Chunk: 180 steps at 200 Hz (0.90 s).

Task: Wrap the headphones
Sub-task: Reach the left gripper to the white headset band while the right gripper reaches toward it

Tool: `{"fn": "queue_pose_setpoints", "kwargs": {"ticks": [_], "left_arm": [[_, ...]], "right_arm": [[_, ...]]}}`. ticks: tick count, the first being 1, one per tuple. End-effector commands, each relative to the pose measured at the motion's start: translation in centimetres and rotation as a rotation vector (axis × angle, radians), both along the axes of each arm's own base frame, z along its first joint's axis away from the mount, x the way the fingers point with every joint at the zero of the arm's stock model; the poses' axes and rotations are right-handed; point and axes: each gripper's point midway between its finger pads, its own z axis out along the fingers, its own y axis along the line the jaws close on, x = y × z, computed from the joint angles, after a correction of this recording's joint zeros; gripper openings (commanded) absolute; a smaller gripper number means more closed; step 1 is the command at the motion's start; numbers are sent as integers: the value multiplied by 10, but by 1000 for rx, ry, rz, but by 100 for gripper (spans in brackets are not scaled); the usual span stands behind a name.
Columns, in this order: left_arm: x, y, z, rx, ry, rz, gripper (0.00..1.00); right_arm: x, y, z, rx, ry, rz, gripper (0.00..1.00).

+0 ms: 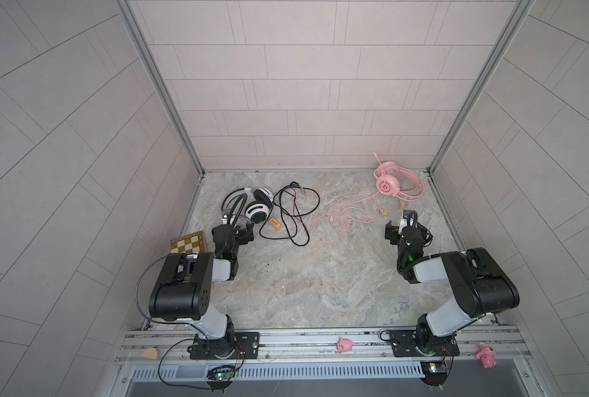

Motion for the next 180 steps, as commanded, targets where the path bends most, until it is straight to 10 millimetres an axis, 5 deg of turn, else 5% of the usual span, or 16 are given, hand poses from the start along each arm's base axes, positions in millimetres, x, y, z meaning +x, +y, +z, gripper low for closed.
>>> {"fn": "queue_pose_setpoints", "kwargs": {"ticks": [1, 75, 115, 138, 149, 180], "left_arm": [[3, -2, 4, -1, -15, -8, 100], [4, -2, 3, 1, -11, -8, 100], [3, -1, 7, 18, -15, 14, 100], [-6, -3, 35, 23, -42, 7, 100], [-14, 1, 51, 19, -63, 30, 100], [-47, 34, 83, -197, -128, 316, 100]], "right_arm": [[1, 1, 0, -8, 1, 4, 99], [0, 4, 2, -9, -9, 22, 99], [-9, 5, 51, -4, -31, 20, 99], [-18, 0, 88, 137, -92, -42, 99], [-25, -2, 89, 213, -42, -83, 100], [-7, 21, 108, 308, 46, 55, 100]]}}
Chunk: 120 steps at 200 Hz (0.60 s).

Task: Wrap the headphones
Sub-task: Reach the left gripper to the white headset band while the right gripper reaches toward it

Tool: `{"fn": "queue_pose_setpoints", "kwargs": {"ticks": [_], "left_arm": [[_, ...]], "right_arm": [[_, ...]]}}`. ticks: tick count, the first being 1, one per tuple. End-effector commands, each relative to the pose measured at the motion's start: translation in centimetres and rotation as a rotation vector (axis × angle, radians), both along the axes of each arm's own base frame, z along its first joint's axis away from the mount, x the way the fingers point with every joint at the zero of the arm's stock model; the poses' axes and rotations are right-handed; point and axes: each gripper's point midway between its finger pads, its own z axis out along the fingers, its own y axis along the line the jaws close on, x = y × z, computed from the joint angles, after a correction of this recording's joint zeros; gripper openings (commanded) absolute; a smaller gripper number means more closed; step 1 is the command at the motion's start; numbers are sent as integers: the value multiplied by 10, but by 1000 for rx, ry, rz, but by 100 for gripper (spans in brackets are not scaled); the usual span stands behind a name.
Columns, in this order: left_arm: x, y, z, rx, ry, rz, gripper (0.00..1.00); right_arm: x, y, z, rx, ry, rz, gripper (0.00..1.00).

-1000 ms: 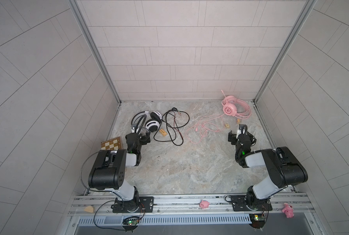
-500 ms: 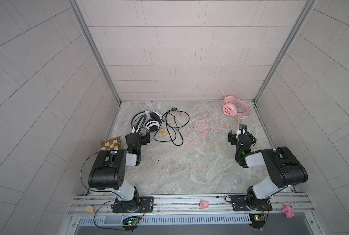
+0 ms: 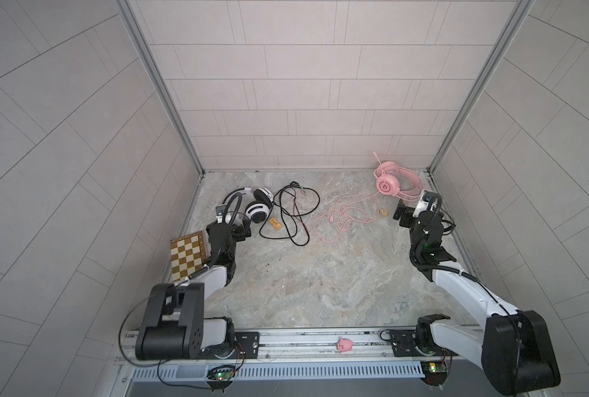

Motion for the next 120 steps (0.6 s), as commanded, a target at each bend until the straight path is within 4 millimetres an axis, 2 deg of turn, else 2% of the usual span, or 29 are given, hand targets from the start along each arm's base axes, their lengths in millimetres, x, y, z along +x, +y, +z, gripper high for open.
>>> {"fn": "queue_pose_setpoints", "kwargs": {"ticks": [1, 15, 42, 64, 87, 105, 120], "left_arm": [[-25, 23, 5, -172, 7, 197, 100], [-28, 12, 15, -252, 20, 154, 100], [-17, -28, 26, -460, 48, -24, 100], [-9, -46, 33, -614, 84, -75, 100], [-6, -56, 32, -668, 247, -78, 100], [-2, -58, 32, -672, 367, -80, 100], [0, -52, 28, -697, 440, -57, 100]], "right_arm": [[-1, 17, -36, 103, 224, 87, 100], [4, 23, -34, 124, 274, 117, 99], [16, 46, -35, 188, 370, 227, 96], [25, 85, -45, 297, 443, 391, 90], [28, 132, -58, 388, 547, 548, 86], [30, 165, -62, 322, 612, 611, 86], [36, 190, -60, 219, 637, 640, 86]]}}
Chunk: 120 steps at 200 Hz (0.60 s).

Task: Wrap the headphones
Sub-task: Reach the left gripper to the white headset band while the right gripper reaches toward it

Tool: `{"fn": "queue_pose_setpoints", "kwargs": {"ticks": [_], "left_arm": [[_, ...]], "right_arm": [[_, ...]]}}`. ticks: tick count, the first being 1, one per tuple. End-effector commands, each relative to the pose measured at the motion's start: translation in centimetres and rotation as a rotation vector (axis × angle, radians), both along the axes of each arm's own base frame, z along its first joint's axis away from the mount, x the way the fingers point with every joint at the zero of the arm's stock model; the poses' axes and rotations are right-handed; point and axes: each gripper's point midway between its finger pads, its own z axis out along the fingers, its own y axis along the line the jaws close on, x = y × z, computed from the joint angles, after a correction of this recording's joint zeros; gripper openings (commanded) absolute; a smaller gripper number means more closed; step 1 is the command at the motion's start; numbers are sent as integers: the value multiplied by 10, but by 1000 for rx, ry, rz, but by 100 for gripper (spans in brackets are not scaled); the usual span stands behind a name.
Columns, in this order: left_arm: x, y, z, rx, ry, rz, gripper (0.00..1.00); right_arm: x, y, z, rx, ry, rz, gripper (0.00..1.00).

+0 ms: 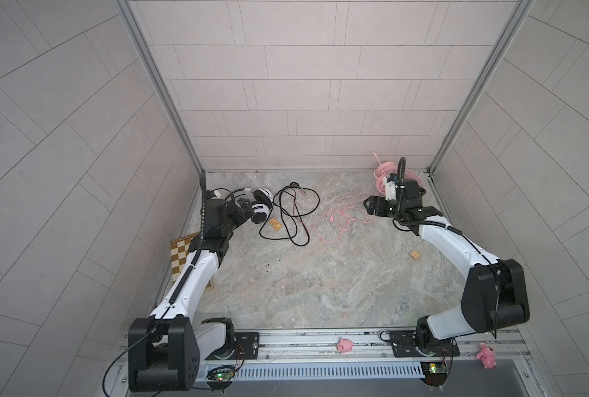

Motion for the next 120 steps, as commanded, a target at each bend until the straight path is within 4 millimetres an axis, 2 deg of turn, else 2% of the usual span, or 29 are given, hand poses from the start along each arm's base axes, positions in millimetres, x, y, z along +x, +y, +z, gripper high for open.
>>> {"fn": "queue_pose_setpoints", "kwargs": {"ticks": [1, 20, 39, 56, 120], "left_arm": [[-14, -3, -20, -87, 209, -33, 100], [-8, 9, -27, -172, 269, -26, 100], [-4, 26, -46, -294, 328, 23, 100], [-5, 49, -67, -347, 401, 105, 100], [16, 76, -106, -357, 536, 220, 100]], "right_arm": [[-10, 49, 2, -52, 57, 140, 86], [1, 80, 8, -131, 51, 208, 86], [15, 107, 11, -187, 47, 257, 86], [25, 126, 11, -229, 46, 292, 86], [77, 159, 27, -261, 22, 308, 86]]}}
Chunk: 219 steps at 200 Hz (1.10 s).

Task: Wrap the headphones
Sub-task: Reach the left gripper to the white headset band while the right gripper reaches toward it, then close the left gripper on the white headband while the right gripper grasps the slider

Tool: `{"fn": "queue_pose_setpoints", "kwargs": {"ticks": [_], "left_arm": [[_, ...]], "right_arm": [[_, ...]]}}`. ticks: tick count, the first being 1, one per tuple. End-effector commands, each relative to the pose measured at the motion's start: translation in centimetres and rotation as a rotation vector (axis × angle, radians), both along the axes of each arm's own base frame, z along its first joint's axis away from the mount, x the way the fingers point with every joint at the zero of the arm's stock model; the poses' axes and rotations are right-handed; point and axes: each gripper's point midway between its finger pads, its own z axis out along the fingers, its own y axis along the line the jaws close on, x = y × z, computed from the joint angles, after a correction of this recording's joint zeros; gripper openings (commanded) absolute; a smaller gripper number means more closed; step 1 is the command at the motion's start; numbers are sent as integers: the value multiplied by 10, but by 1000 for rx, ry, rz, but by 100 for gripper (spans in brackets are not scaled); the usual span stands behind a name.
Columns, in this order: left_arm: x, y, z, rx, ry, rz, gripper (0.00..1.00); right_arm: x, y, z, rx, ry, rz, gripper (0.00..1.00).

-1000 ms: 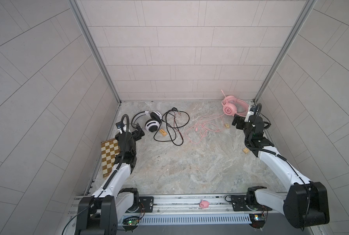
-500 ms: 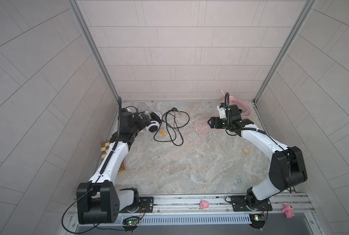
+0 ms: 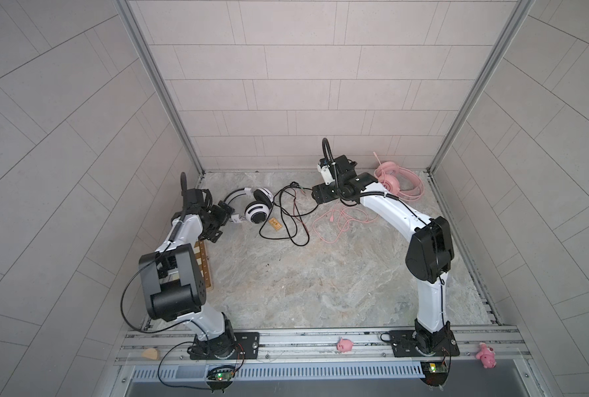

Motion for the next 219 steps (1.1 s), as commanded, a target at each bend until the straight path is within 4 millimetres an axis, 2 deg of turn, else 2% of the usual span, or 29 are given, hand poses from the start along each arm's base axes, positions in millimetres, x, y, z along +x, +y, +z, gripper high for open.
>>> {"fn": "queue_pose_setpoints", "kwargs": {"ticks": [1, 16, 38, 58, 75, 102, 131, 152, 168, 182, 189, 201, 219], "left_arm": [[6, 7, -3, 0, 46, 46, 100], [11, 14, -9, 19, 68, 77, 100], [18, 31, -12, 100, 122, 100, 100], [29, 43, -27, 120, 185, 120, 99], [50, 38, -31, 90, 188, 80, 90], [69, 39, -43, 173, 242, 32, 89], [81, 36, -59, 207, 284, -32, 86], [85, 30, -71, 195, 285, -85, 67], [83, 26, -80, 184, 301, -109, 62], [88, 18, -81, 153, 277, -142, 41], [88, 14, -82, 133, 271, -153, 37], [91, 8, -81, 105, 253, -178, 22], [89, 7, -74, 117, 252, -199, 18]], "right_arm": [[7, -3, 5, -43, 16, -3, 86], [8, -1, 3, -35, 39, -29, 86], [-4, 6, -8, -16, 70, -7, 86], [-9, 9, -14, -60, 29, 30, 86], [-9, 2, -11, -120, 8, 20, 86], [-12, -2, -4, -132, -19, 31, 86], [-14, -10, -7, -179, -30, 24, 86], [-14, -27, 3, -256, -71, -40, 84], [-16, -35, 8, -288, -104, -50, 84], [-16, -40, 11, -291, -134, -64, 84], [-17, -42, 11, -290, -142, -71, 84], [-17, -42, 10, -283, -149, -78, 84], [-19, -39, 6, -266, -132, -72, 84]]}}
